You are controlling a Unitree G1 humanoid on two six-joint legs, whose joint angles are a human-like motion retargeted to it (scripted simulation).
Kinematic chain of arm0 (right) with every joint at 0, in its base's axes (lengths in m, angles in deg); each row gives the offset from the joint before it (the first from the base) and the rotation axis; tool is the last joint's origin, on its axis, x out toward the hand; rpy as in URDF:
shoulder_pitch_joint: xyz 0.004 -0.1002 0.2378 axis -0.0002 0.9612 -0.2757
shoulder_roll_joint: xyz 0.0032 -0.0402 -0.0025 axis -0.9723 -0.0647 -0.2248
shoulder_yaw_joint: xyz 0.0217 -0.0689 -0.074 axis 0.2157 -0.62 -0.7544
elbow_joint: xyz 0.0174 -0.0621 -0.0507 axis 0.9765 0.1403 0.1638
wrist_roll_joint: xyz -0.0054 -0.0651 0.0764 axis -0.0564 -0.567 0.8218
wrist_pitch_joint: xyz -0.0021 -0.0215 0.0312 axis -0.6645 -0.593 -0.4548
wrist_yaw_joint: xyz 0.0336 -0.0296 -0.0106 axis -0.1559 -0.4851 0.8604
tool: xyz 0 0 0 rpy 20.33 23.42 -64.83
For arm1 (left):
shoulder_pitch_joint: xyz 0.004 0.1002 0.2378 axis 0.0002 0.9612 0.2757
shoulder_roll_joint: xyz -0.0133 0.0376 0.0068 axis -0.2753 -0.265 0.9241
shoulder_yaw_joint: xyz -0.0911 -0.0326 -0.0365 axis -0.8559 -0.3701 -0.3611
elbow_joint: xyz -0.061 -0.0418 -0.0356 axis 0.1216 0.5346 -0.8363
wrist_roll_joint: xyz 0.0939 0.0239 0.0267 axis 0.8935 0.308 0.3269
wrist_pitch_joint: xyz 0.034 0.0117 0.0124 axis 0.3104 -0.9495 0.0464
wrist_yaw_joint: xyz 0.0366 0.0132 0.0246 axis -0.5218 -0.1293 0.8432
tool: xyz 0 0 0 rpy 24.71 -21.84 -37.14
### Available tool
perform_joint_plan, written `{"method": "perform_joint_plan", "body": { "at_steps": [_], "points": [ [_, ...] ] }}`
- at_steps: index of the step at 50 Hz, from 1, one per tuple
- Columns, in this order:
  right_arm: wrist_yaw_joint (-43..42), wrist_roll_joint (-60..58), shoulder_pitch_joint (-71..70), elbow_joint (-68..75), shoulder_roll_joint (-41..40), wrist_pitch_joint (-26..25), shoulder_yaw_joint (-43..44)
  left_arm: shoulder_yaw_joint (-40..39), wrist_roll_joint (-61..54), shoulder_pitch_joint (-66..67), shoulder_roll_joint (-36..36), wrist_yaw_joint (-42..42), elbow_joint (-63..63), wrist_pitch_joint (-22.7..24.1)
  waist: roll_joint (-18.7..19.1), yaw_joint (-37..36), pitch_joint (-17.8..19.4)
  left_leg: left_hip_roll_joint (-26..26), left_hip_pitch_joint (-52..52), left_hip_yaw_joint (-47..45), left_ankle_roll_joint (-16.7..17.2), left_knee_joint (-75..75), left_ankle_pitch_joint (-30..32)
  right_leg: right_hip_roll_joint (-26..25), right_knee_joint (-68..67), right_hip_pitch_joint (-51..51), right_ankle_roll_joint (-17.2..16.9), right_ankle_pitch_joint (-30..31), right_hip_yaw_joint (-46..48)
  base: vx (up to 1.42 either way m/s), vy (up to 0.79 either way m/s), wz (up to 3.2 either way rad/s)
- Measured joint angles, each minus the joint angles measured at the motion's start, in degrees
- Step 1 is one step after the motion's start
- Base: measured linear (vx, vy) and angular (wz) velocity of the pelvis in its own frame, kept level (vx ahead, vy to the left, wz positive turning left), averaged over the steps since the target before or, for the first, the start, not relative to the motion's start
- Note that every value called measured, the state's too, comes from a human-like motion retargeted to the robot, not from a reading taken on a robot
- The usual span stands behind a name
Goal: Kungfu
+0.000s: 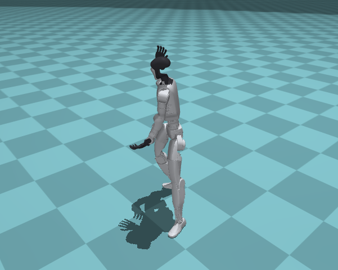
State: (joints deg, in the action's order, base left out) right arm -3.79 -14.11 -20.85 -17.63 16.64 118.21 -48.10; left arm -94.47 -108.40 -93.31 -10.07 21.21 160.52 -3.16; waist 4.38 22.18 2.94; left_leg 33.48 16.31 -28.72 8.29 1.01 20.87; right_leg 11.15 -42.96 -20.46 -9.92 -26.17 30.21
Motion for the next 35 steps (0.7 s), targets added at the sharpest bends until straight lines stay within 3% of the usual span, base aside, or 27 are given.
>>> {"method": "perform_joint_plan", "body": {
  "at_steps": [8,15,35],
  "points": [
    [2.3,5.2,3.9,1.1,2.9,1.2,-1.0,3.8,7.5,0.6,-0.8,-2.7,-2.5,0.6,1.3,0.2,0.4,0.0,-1.8,-0.3,1.6,-0.8,-1.4,0.8,-1.7,-1.3,0.9,0.4,-2.4,-0.02,0.05,-0.24],
    [3.1,7.4,6.6,1.0,5.0,1.1,1.0,3.3,5.7,2.6,-1.0,-2.6,-2.8,0.6,2.3,1.8,0.9,-1.1,-3.2,-0.2,3.0,-0.3,-2.9,1.5,-0.7,-0.4,0.4,2.4,-3.7,0.06,0.08,0.08],
    [4.0,8.5,10.0,0.3,6.1,1.8,3.7,3.0,8.7,4.1,-1.3,-1.7,-0.9,1.8,1.3,-0.1,1.3,-2.4,-2.7,0.2,2.2,-0.2,-3.5,2.7,2.1,2.1,-0.4,4.8,-2.4,0.0,0.01,0.01]
  ]
}}
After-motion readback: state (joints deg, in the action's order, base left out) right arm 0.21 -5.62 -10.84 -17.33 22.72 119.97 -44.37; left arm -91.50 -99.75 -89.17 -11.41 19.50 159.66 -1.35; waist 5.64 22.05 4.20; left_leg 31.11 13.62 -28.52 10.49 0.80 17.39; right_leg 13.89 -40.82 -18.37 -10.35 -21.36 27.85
